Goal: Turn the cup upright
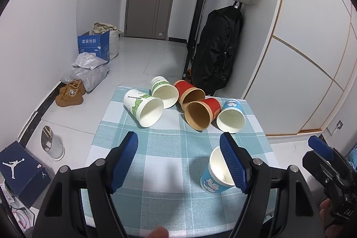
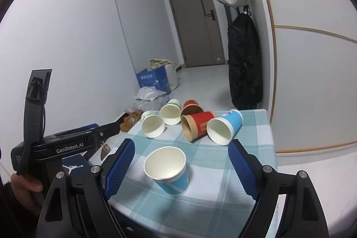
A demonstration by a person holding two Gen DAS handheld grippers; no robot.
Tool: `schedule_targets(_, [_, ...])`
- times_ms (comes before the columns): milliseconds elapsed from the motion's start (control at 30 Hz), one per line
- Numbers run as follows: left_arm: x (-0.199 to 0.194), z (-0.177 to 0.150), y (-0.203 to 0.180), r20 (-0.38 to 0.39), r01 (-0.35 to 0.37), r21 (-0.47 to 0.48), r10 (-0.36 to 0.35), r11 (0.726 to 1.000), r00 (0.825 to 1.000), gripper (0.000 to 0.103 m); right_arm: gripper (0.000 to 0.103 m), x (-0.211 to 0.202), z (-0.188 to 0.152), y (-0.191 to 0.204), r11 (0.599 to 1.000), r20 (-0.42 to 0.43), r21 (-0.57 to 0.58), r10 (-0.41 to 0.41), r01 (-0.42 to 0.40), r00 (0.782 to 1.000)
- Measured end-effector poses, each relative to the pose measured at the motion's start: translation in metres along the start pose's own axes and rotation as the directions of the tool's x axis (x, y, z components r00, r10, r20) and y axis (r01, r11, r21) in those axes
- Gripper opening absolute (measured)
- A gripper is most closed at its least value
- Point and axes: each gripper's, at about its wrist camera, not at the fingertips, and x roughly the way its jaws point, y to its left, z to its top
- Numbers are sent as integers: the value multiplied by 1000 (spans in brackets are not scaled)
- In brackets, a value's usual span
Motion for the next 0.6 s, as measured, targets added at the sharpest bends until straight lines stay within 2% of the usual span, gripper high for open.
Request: schedule_targets(600, [2,-1,-2,3,15,1,-15,1000,1000,72,86,0,-1,0,1000,3,1,-1,1,1000])
